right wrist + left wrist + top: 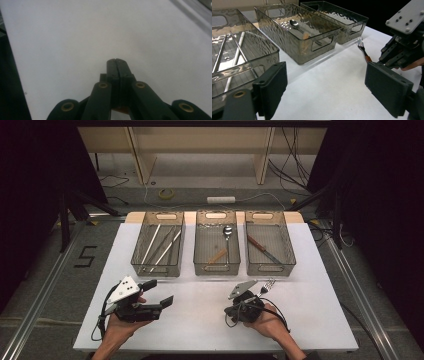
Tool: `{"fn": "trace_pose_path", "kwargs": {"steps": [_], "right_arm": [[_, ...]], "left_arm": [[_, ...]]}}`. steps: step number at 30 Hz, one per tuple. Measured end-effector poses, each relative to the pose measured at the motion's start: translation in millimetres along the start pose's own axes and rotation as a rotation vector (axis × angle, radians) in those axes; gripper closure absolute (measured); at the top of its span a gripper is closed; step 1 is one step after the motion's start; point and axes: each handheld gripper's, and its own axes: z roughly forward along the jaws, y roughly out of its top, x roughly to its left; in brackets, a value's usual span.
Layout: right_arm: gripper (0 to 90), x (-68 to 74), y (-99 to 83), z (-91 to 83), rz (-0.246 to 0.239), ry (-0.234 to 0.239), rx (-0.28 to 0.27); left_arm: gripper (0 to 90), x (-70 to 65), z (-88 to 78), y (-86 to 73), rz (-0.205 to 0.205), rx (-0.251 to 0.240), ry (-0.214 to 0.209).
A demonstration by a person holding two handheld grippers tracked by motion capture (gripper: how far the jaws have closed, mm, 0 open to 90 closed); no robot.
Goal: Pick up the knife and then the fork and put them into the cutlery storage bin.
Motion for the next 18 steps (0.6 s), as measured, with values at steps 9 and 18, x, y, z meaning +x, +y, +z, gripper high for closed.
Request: {"fn": "trace_pose_path", "kwargs": {"steps": [9, 18], "right_arm": [[90.0, -4.1, -4.6, 1.9, 0.019, -0.001, 0.048], [90.0, -5.6, -8.9, -1.2, 0.039, 0.008, 0.05]], "left_arm": [[17.6, 0.1, -0.2, 0.0, -0.004, -0.003, -0.001], [17.6, 0.3, -0.5, -0.2, -0.006, -0.001, 0.001]]}}
